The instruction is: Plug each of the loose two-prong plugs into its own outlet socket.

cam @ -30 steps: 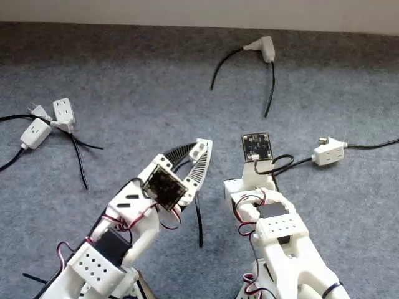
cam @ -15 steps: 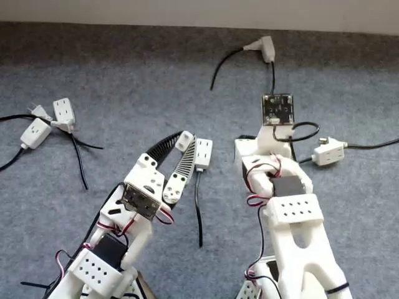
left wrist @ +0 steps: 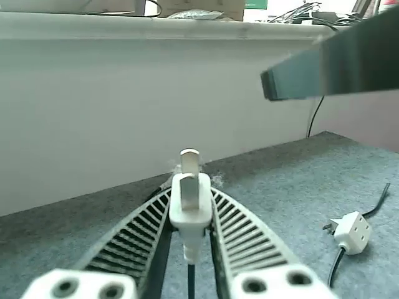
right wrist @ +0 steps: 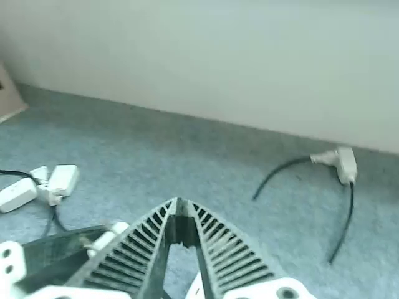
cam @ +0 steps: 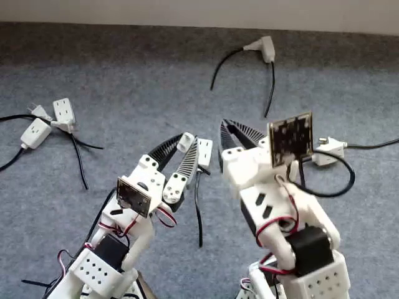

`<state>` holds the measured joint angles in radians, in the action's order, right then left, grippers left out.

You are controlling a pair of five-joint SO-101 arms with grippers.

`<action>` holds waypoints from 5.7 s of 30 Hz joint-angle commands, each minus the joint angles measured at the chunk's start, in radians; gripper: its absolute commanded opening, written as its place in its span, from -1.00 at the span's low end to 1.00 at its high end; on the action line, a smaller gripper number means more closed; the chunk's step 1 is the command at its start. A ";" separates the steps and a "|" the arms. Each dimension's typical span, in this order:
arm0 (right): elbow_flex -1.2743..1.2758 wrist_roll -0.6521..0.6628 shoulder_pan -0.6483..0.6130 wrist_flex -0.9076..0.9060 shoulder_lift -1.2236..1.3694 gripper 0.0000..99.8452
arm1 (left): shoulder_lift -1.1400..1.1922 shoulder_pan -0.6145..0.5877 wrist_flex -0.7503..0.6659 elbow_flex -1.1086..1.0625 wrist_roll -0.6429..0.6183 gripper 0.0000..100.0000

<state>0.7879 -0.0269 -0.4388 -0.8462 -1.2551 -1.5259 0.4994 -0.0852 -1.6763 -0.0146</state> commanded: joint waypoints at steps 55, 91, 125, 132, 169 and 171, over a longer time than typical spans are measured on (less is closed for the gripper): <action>0.691 0.373 0.266 0.495 -0.274 -0.98 | -0.280 0.113 0.270 -0.021 -0.006 -0.99; 0.272 0.265 0.159 0.490 0.257 -0.98 | -0.289 0.113 0.339 -0.021 -0.005 -0.99; 0.282 0.269 0.019 0.446 0.257 -0.98 | -0.285 0.113 0.341 -0.021 -0.005 -0.99; 0.469 0.269 0.142 0.576 0.257 -0.98 | -0.289 0.113 0.341 -0.021 -0.005 -0.99; 0.647 -0.006 0.458 0.321 0.248 -0.98 | -0.214 -0.056 0.514 0.122 -0.008 -0.99; 0.677 -0.017 0.458 0.331 0.248 -0.98 | -0.107 -0.056 0.514 0.183 -0.006 -0.99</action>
<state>1.4293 -0.0069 0.0077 -0.5209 -0.9958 -1.7377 0.4488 0.4273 -1.5980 -0.0146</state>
